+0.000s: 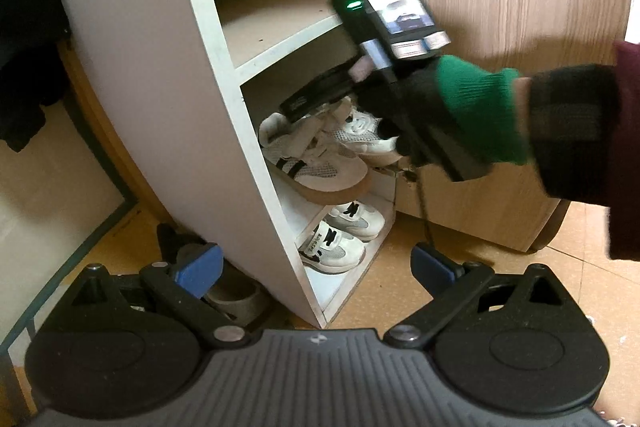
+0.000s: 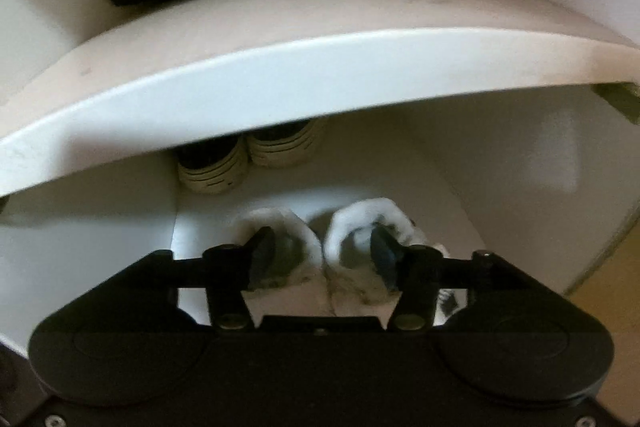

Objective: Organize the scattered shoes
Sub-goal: 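Lower the sneaker pair onto the shelf and open the right tool, then withdraw the right tool from the cabinet toward the floor shoes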

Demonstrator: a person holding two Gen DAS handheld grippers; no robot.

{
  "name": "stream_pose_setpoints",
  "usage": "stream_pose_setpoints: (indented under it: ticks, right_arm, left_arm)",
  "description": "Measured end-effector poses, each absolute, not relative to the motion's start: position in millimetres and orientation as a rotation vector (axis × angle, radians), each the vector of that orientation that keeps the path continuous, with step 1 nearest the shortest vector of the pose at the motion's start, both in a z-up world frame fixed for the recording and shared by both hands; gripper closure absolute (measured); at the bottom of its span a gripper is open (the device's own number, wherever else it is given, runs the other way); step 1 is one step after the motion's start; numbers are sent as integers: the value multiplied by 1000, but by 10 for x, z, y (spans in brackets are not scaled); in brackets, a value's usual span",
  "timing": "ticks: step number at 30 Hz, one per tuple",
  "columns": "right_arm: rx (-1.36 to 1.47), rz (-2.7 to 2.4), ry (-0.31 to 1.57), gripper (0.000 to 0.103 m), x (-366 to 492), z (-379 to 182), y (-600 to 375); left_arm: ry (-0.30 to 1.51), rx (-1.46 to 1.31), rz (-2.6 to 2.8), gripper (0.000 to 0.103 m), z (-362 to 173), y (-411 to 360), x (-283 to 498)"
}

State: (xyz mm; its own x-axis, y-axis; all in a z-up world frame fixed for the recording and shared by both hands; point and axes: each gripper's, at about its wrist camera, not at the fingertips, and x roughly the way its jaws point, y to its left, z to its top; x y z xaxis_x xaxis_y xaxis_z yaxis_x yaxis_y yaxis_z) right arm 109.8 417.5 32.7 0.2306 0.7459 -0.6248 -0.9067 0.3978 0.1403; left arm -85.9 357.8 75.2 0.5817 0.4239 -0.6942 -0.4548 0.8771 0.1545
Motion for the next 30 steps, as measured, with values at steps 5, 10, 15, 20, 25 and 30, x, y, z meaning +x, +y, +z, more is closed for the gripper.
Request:
stream_pose_setpoints:
  ticks: [5, 10, 15, 20, 25, 30]
  right_arm:
    - [-223, 1172, 649, 34, 995, 435, 3576]
    - [-260, 1186, 661, 33, 753, 292, 3163]
    - [-305, 1177, 693, 32, 666, 121, 3175]
    - [-271, 1161, 716, 30, 700, -26, 3302]
    - [-255, 1177, 696, 32, 819, -138, 3455]
    - [-248, 1170, 692, 32, 903, -197, 3531]
  left_arm:
    - [790, -39, 538, 2, 765, 3590, -894]
    - [768, -39, 566, 2, 789, 3584, -900]
    - [773, -31, 550, 2, 770, 3526, -837]
    - [776, -29, 550, 2, 792, 3517, -820]
    - [781, -26, 549, 2, 799, 3515, -841]
    - [784, -26, 548, 2, 811, 3509, -849]
